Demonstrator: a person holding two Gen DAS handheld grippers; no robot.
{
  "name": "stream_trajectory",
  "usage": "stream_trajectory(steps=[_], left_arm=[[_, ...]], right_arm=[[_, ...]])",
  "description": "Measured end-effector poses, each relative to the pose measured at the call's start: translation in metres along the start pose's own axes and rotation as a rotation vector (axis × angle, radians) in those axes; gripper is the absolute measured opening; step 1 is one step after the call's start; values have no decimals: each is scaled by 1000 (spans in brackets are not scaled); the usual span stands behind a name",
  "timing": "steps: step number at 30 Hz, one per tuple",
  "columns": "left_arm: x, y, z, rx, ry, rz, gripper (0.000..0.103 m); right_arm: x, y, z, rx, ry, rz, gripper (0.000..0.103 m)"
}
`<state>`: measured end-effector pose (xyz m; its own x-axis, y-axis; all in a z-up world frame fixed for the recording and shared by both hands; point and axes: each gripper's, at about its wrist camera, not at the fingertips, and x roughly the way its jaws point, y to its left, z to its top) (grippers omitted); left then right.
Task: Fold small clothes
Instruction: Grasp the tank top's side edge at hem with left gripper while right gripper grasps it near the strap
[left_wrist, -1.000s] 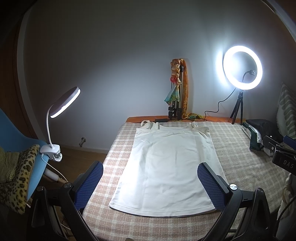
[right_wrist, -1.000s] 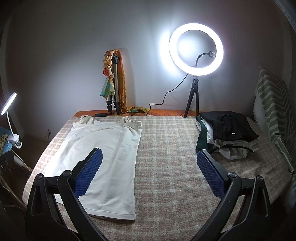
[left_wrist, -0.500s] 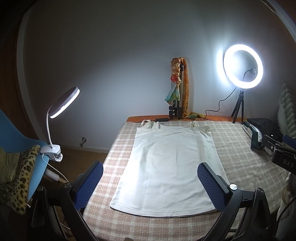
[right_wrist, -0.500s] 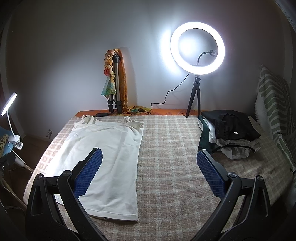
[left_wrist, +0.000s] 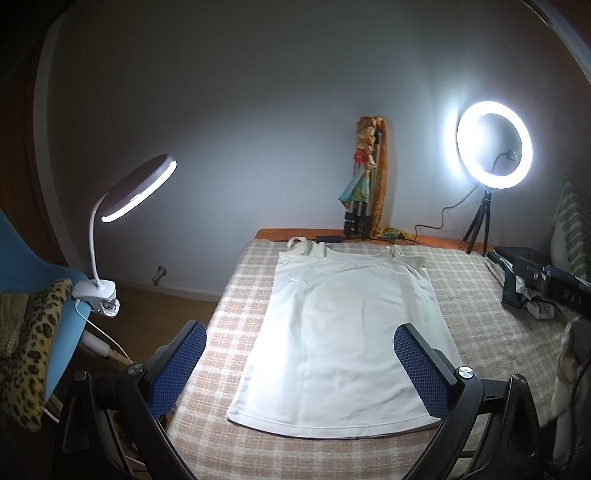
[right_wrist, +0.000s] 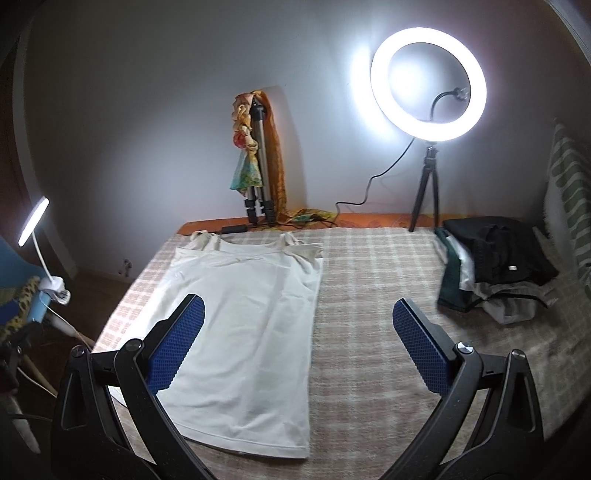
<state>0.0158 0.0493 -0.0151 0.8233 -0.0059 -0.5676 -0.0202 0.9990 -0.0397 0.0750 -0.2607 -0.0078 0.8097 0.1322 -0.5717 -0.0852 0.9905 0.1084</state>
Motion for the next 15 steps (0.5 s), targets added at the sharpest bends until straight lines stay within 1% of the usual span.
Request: stream_trajectory(steps=[2,4,5,7,8,10,11,13,15], left_arm=[[9,19,-10,-42,26,5,100],[21,34,-21,-79,70,-9,90],[27,40,-26,-92,92,-16,86],[39,49,-38,-112,137,-26,73],[47,54,-45,-123,158,-33,70],[57,61,-56,-137,187,-46,61],[63,64,-61,-143,200,-53,59],[72,68,-71,-153,222,-64,53],[81,73,-80,-160,240,-77,50]], right_arm=[[12,5,6,1,1,28,103],[27,13,12,-2,-3,74,103],[36,18,15,-6,8,93,103],[58,30,21,-24,60,132,103],[69,38,24,-35,84,150,103],[87,53,27,-60,124,180,103],[96,61,29,-72,142,195,103],[115,81,33,-102,182,237,99],[135,103,37,-134,216,281,98]])
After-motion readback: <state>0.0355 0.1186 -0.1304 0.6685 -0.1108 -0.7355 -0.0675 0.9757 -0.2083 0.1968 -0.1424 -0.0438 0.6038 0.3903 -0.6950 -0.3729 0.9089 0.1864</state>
